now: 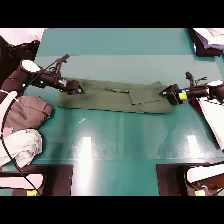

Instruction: Fold the shirts.

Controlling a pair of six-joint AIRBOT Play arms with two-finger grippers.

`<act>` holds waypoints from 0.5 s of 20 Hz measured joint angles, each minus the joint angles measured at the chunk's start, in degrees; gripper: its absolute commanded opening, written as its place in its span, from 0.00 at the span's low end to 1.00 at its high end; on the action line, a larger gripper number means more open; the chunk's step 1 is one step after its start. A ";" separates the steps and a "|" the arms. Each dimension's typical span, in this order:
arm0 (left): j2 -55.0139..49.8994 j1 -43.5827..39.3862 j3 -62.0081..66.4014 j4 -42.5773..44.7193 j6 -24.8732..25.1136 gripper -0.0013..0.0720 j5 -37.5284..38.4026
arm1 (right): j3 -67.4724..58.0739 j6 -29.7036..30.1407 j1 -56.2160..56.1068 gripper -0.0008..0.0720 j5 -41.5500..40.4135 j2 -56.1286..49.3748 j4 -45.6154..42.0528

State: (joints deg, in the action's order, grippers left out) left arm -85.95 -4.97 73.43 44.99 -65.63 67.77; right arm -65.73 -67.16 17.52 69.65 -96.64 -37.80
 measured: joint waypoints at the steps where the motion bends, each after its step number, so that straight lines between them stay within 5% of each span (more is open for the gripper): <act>1: 0.00 -0.85 0.00 0.00 -0.02 0.05 -0.02 | -0.87 0.17 -0.74 0.49 -0.09 -0.79 0.02; 3: -0.04 -2.08 0.00 0.04 -0.13 0.05 -0.44 | -2.58 0.59 -2.23 0.05 -0.92 -1.92 -0.55; 10: -0.55 -7.04 0.52 0.87 -2.38 0.05 -5.11 | -11.98 3.21 -3.93 0.03 4.55 -1.40 0.83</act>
State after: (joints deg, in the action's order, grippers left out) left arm -86.50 -12.01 73.95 45.87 -68.01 62.65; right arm -77.71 -63.94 13.58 74.19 -98.04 -36.97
